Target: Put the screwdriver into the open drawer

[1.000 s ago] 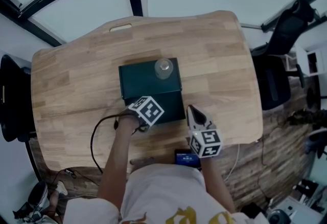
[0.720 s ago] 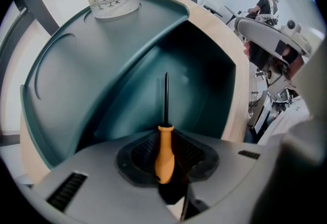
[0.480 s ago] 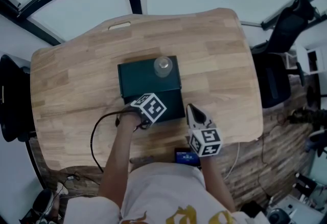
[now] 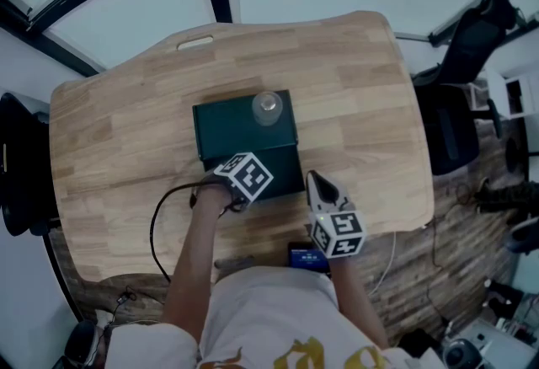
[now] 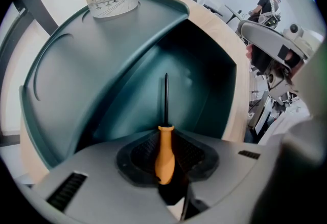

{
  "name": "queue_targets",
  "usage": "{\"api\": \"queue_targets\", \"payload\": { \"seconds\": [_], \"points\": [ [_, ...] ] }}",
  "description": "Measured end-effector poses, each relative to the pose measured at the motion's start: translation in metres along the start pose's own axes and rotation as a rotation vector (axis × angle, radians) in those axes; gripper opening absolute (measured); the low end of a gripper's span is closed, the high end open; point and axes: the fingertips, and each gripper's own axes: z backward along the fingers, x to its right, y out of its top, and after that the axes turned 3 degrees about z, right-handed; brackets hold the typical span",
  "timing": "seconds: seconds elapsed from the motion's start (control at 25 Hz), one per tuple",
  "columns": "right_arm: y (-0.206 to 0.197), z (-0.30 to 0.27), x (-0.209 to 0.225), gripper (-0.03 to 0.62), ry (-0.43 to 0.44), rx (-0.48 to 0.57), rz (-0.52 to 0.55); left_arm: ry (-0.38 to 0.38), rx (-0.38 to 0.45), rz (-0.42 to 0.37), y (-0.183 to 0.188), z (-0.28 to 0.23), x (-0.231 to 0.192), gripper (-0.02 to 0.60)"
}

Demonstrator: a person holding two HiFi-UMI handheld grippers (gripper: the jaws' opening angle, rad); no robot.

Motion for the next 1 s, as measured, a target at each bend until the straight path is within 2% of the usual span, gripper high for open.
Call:
{"api": "queue_targets", "payload": {
  "seconds": [0.72, 1.0],
  "points": [
    [-0.0009, 0.0022, 0.0007, -0.005, 0.003, 0.004, 0.004, 0.016, 0.021, -0.004, -0.0030, 0.0020, 0.0001, 0.075],
    [0.0004, 0.0028, -0.0008, -0.005, 0.006, 0.008, 0.004, 0.001, 0.051, 0.012, -0.0031, 0.0050, 0.0009, 0.078]
  ]
}}
